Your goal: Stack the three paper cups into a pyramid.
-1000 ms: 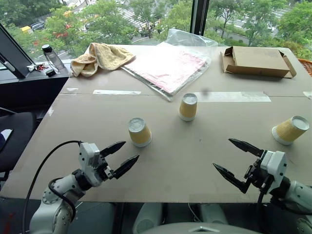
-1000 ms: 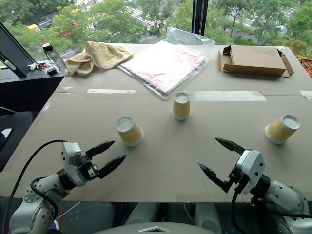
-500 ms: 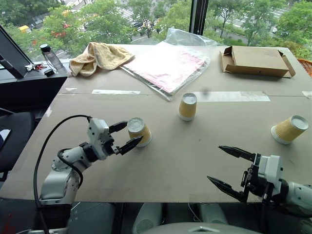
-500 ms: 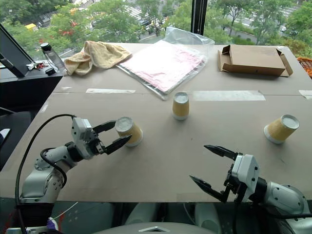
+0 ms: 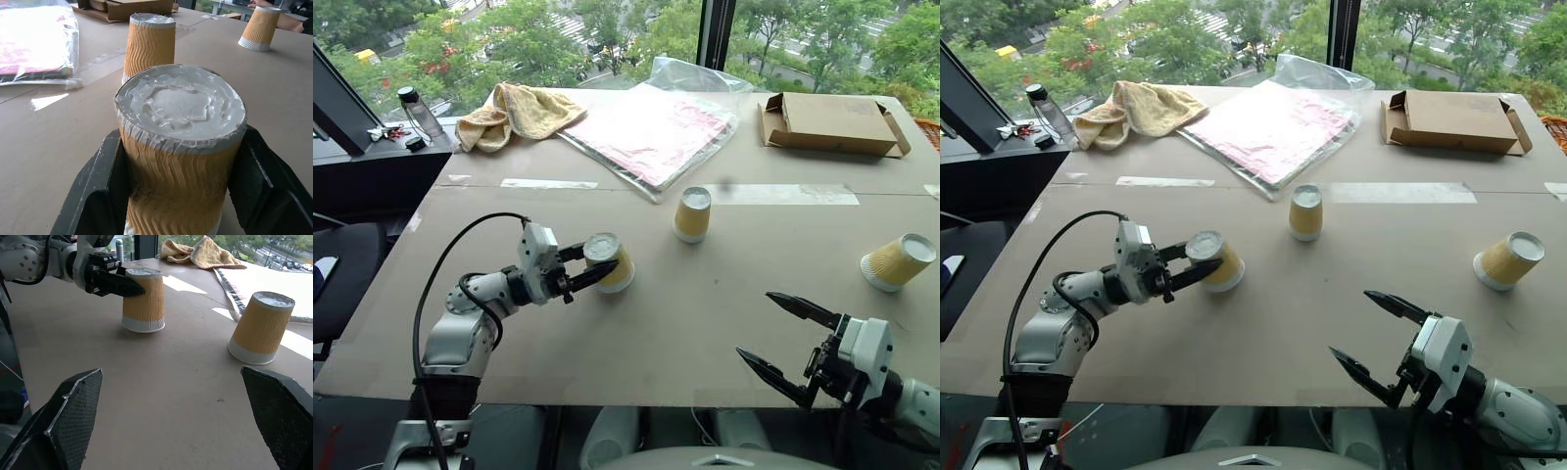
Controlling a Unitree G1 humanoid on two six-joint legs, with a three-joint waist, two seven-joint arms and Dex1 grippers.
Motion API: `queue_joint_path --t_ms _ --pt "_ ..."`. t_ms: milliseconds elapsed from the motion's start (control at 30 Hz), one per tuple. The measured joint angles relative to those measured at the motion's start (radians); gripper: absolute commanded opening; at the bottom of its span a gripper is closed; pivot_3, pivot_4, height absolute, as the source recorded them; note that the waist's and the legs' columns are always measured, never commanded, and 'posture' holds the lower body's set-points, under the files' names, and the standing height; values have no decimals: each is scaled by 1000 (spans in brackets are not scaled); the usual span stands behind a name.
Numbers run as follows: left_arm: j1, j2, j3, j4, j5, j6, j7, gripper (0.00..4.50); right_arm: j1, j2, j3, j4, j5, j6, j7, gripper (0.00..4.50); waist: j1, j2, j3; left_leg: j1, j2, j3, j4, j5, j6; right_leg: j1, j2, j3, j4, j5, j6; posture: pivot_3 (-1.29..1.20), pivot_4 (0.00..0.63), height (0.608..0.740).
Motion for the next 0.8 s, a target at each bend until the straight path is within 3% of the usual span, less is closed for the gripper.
queue_joint_path --t_ms 333,800 --pt "-183 -163 -184 59 81 17 -8 2069 132 84 -37 8 -77 -53 -68 4500 -5 0 0 0 -1 0 0 0 0 0 1 0 1 0 0 0 150 740" --pt "-272 -306 -249 221 171 -67 -8 2069 219 150 -36 -55 -132 -63 -143 4500 -4 0 0 0 -1 0 1 0 0 0 2 0 1 0 0 0 150 740"
